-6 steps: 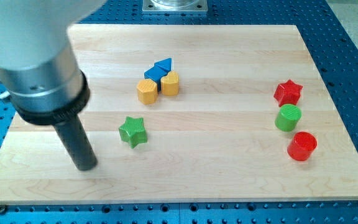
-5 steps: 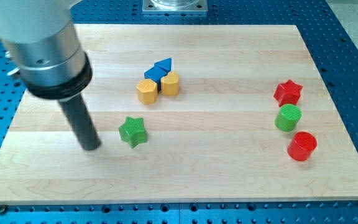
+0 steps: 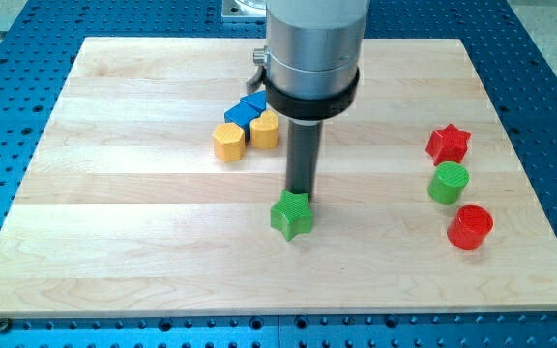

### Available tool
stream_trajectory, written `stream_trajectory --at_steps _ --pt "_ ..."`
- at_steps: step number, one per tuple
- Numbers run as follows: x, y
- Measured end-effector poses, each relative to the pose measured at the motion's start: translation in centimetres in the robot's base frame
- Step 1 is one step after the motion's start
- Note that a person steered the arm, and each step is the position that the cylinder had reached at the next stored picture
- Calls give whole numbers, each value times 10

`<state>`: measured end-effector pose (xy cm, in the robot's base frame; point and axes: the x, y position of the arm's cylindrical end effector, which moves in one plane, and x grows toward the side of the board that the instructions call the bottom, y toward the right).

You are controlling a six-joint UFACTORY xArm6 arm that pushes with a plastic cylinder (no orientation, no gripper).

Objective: Move the green star diagonal to the green circle

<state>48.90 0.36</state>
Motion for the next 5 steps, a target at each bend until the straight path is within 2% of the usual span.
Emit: stream_trajectory --at_steps 1,3,4,5 --pt "4 -62" --pt "39 100" --pt "9 27" --pt "46 -4"
